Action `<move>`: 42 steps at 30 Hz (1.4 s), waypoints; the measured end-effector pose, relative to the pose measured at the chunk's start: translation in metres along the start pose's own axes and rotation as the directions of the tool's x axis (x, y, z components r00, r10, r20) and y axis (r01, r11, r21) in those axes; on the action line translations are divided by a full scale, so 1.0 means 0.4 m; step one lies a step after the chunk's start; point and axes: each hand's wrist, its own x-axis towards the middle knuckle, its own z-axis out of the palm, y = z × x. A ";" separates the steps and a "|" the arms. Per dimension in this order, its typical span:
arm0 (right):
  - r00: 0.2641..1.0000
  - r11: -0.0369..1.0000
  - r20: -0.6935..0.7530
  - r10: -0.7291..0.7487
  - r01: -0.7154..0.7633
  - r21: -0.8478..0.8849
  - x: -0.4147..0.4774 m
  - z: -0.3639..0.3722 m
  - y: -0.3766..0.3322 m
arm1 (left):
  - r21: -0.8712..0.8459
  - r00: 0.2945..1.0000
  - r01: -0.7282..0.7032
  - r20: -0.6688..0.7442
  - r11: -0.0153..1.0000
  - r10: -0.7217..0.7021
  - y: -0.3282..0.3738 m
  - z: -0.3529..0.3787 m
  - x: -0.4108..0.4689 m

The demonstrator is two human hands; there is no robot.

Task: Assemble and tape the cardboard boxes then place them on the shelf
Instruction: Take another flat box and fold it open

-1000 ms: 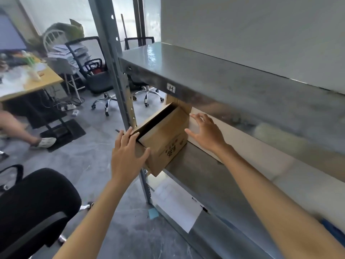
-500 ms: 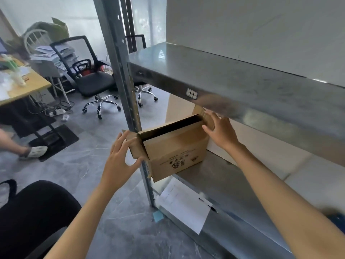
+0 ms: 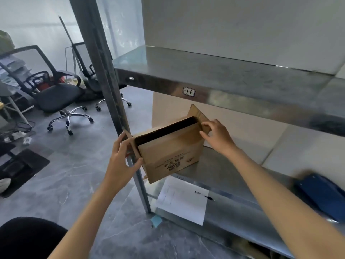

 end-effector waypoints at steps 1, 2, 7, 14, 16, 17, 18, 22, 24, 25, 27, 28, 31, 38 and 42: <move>1.000 1.000 -0.010 0.012 -0.012 0.001 -0.018 -0.008 0.006 | -0.009 1.000 -0.022 0.011 1.000 0.023 0.005 0.007 0.006; 0.999 1.000 -0.021 0.029 -0.029 0.001 -0.038 -0.017 0.014 | -0.020 0.999 -0.044 0.020 0.999 0.044 0.012 0.017 0.012; 0.987 0.989 -0.079 0.139 -0.142 -0.035 -0.157 -0.076 0.081 | -0.107 0.992 -0.099 0.072 0.989 0.107 0.068 0.096 0.053; 0.947 0.956 -0.172 0.272 -0.286 -0.064 -0.323 -0.188 0.198 | -0.273 0.962 -0.102 0.216 0.957 0.165 0.177 0.272 0.110; 0.933 0.946 -0.197 0.302 -0.319 -0.055 -0.361 -0.222 0.231 | -0.290 0.950 -0.110 0.250 0.951 0.186 0.219 0.320 0.120; 0.926 0.942 -0.209 0.315 -0.332 -0.054 -0.378 -0.238 0.249 | -0.298 0.943 -0.124 0.261 0.946 0.206 0.241 0.342 0.121; 0.920 0.937 -0.218 0.326 -0.346 -0.057 -0.394 -0.254 0.267 | -0.309 0.936 -0.140 0.268 0.941 0.227 0.262 0.364 0.122; 0.909 0.920 -0.215 0.358 -0.382 -0.083 -0.452 -0.312 0.339 | -0.351 0.924 -0.154 0.281 0.923 0.261 0.337 0.443 0.114; 0.908 0.918 -0.210 0.361 -0.386 -0.088 -0.473 -0.339 0.374 | -0.352 0.921 -0.170 0.277 0.920 0.276 0.366 0.478 0.110; 0.911 0.919 -0.203 0.359 -0.383 -0.091 -0.480 -0.351 0.389 | -0.344 0.922 -0.175 0.270 0.923 0.276 0.379 0.496 0.110; 0.923 0.927 -0.175 0.343 -0.362 -0.094 -0.488 -0.372 0.413 | -0.323 0.929 -0.176 0.257 0.930 0.265 0.392 0.523 0.113; 0.930 0.933 -0.156 0.332 -0.348 -0.091 -0.489 -0.380 0.423 | -0.316 0.934 -0.175 0.246 0.932 0.259 0.395 0.533 0.114; 0.950 0.949 -0.110 0.293 -0.302 -0.085 -0.482 -0.397 0.443 | -0.305 0.951 -0.170 0.199 0.937 0.237 0.395 0.545 0.113; 0.964 0.966 -0.070 0.256 -0.257 -0.006 -0.450 -0.402 0.430 | -0.250 0.964 -0.151 0.178 0.956 0.199 0.378 0.503 0.127; 0.949 0.952 -0.079 0.306 -0.302 0.057 -0.418 -0.386 0.415 | -0.213 0.961 -0.159 0.192 0.964 0.201 0.370 0.481 0.140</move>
